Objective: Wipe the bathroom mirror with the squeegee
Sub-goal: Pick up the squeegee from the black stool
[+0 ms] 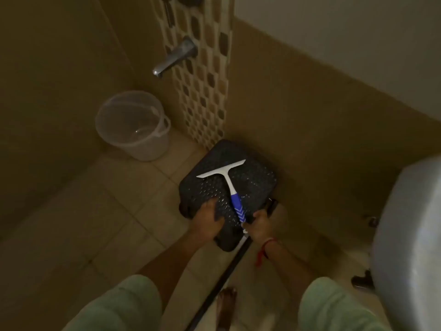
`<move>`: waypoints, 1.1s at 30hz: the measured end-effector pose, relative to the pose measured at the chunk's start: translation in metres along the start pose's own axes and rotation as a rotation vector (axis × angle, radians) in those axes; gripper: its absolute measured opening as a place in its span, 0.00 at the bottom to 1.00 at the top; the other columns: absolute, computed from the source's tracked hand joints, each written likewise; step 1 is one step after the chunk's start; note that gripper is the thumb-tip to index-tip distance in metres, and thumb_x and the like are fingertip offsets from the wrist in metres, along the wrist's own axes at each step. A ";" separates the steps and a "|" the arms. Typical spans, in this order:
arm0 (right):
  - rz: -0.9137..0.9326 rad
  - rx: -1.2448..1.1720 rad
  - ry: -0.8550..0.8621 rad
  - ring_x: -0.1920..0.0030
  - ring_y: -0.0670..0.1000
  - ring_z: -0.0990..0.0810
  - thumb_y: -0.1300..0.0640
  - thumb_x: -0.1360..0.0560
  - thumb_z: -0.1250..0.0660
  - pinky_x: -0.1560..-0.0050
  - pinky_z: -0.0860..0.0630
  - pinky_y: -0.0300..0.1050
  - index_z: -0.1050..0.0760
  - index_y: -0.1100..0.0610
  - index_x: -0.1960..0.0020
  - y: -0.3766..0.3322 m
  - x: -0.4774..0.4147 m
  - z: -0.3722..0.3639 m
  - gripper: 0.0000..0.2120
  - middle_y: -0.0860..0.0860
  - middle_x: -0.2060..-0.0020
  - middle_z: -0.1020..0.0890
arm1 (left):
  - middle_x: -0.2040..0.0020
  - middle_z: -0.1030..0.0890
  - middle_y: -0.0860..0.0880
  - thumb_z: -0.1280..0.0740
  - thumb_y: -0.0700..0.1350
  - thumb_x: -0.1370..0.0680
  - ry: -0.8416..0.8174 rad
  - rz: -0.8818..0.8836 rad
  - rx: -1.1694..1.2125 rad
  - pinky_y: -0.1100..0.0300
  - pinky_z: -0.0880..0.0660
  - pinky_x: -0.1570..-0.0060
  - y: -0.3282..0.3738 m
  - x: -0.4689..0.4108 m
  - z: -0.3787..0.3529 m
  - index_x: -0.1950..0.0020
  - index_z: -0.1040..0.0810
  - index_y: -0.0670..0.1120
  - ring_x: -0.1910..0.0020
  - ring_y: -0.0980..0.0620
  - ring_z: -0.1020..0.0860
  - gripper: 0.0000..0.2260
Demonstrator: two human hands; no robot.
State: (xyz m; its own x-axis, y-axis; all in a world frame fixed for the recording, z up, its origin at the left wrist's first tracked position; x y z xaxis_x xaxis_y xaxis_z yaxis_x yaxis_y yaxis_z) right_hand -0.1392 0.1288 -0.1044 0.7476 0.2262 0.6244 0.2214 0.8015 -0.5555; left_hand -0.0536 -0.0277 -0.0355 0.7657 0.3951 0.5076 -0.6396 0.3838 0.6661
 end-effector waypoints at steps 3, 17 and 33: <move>0.053 0.113 0.053 0.50 0.57 0.23 0.57 0.34 0.26 0.49 0.26 0.49 0.31 0.61 0.47 -0.006 -0.009 -0.006 0.21 0.59 0.49 0.22 | 0.30 0.34 0.39 0.34 0.39 0.25 0.008 -0.015 0.002 0.53 0.39 0.30 -0.004 -0.010 -0.009 0.27 0.40 0.40 0.30 0.44 0.35 0.28; 0.178 0.529 0.242 0.41 0.55 0.30 0.50 0.26 0.36 0.42 0.33 0.52 0.29 0.56 0.41 -0.023 -0.026 -0.024 0.16 0.55 0.42 0.28 | 0.32 0.32 0.40 0.34 0.40 0.26 0.094 -0.020 0.021 0.51 0.35 0.33 -0.024 -0.013 -0.035 0.28 0.37 0.42 0.33 0.44 0.32 0.27; 0.555 -0.154 0.307 0.55 0.45 0.25 0.53 0.23 0.38 0.60 0.33 0.31 0.30 0.56 0.37 -0.127 0.192 0.132 0.16 0.52 0.47 0.27 | 0.43 0.26 0.51 0.44 0.50 0.31 0.521 -0.463 -0.301 0.54 0.34 0.46 0.126 0.168 0.074 0.40 0.27 0.49 0.41 0.54 0.32 0.20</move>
State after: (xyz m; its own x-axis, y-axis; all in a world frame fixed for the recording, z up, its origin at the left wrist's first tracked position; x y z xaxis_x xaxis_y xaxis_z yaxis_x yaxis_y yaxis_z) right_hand -0.1067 0.1433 0.1585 0.9164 0.3972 0.0497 -0.1791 0.5177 -0.8366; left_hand -0.0007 0.0255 0.1742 0.8771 0.4524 -0.1614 -0.3086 0.7883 0.5323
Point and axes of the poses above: each hand's wrist, its own x-axis away from the middle knuckle, its own z-axis out of the back of the hand, y = z × x, the point moved 7 cm from there along -x, towards the middle knuckle
